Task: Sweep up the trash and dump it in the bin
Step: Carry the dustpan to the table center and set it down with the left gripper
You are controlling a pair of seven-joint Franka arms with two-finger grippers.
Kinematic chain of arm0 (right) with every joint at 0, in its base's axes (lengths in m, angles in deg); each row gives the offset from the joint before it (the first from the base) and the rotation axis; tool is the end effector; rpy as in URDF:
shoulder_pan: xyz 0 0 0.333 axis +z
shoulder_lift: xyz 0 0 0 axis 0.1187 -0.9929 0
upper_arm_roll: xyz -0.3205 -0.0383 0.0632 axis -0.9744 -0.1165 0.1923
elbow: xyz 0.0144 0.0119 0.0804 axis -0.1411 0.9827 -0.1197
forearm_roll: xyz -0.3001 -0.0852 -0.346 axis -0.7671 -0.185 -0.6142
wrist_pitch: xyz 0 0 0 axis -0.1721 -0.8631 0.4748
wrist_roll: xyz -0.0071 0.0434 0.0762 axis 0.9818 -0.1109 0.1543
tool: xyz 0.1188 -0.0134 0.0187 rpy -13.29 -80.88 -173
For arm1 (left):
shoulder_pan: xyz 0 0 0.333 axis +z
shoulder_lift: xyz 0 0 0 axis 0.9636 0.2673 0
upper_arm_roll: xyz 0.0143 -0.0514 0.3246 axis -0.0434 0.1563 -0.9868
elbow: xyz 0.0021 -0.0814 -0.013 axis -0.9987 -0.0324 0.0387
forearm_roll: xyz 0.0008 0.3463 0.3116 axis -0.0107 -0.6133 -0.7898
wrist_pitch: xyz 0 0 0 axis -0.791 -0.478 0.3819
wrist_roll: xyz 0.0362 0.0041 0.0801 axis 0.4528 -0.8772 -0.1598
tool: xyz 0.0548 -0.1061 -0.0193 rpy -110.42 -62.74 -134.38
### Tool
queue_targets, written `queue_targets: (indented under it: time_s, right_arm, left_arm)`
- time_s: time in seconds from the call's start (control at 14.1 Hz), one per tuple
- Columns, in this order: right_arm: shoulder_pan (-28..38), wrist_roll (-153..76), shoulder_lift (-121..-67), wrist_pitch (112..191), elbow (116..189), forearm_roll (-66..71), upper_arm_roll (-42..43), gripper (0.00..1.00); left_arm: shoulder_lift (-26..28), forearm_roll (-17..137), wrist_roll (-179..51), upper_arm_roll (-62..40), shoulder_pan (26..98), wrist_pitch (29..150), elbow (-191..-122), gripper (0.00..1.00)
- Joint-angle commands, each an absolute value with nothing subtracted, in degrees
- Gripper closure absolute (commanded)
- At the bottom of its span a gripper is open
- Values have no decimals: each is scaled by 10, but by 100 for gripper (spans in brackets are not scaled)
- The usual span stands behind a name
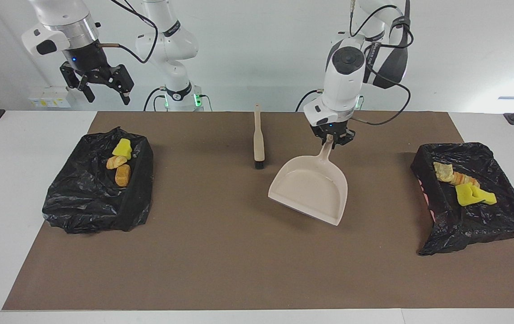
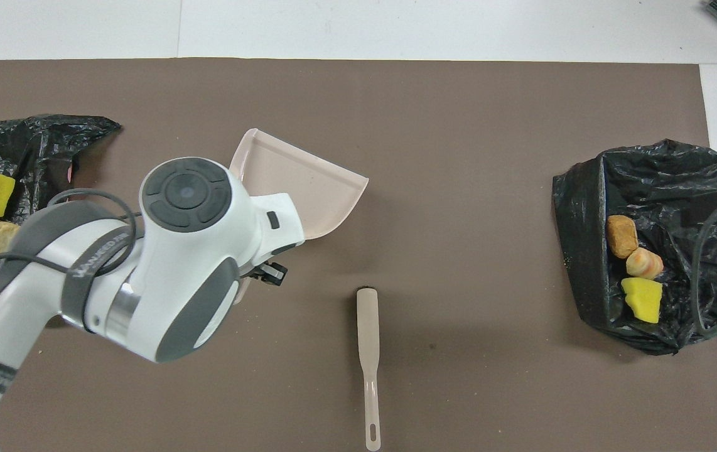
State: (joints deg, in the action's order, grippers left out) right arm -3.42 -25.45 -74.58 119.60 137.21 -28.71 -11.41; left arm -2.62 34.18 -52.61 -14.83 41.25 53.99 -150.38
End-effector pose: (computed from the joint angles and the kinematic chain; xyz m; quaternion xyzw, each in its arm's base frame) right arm 0.5956 -0.0132 0.6832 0.9983 -0.0560 0.0169 0.0004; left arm 0.5507 -0.3462 0.4374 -0.9674 0.2445 0.0600 0.0270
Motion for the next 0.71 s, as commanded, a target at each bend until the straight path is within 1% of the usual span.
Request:
queue_targets:
  time_s: [0.0, 0.07, 0.14, 0.36, 0.64]
  right_arm:
    - [-37, -265, -740, 1192, 1377, -289, -110, 0]
    - [-38, -265, -740, 1192, 1378, -289, -110, 0]
    - [-38, -265, -740, 1192, 1377, -289, -110, 0]
    - [-38, -265, -740, 1192, 1377, -289, -110, 0]
    - [-38, -265, -740, 1192, 1378, -289, -110, 0]
  left_arm:
    - [98, 358, -607, -161, 367, 493, -1347, 100]
    - [130, 359, -641, -160, 365, 494, -1310, 100]
    - [137, 373, -658, -160, 364, 501, -1301, 100]
    - [148, 387, -676, -161, 354, 513, -1297, 100]
    - [156, 390, -709, -160, 342, 561, -1304, 100]
